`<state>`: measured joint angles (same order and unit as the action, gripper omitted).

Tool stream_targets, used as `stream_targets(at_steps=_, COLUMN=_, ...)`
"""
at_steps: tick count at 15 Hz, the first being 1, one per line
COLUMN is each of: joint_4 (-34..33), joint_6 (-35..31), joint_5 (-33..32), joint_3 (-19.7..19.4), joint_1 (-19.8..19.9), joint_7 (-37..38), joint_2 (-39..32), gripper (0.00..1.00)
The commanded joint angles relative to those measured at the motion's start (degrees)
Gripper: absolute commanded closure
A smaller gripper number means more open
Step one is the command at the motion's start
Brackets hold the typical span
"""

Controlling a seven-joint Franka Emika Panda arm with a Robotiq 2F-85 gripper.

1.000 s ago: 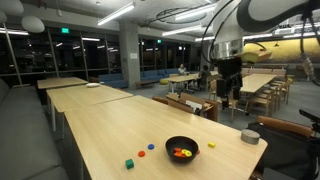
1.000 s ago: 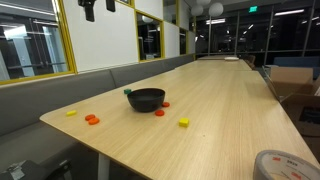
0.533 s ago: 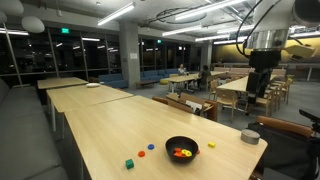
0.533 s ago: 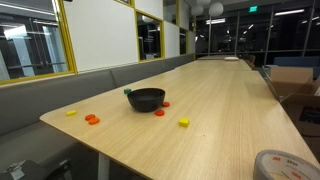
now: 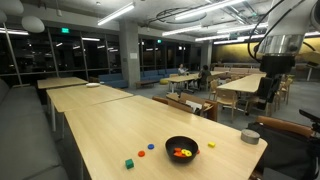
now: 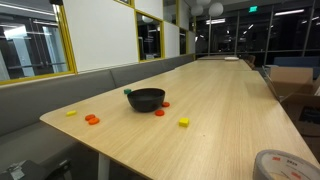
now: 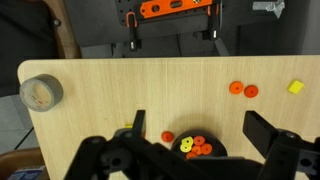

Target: Put some of the discs on the table in the bowl

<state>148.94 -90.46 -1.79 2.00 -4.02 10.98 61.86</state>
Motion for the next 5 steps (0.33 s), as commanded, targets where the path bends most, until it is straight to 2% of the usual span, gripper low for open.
stream_targets(at_steps=1, joint_4=-0.03, joint_6=0.07, joint_5=0.89, joint_3=1.05, joint_1=1.77, joint_7=-1.18, joint_2=-0.07, gripper=0.0)
stream_targets(at_steps=5, joint_4=-0.01, joint_6=0.07, joint_5=0.84, joint_3=1.28, joint_1=1.9, joint_7=-1.12, joint_2=-0.26, gripper=0.0)
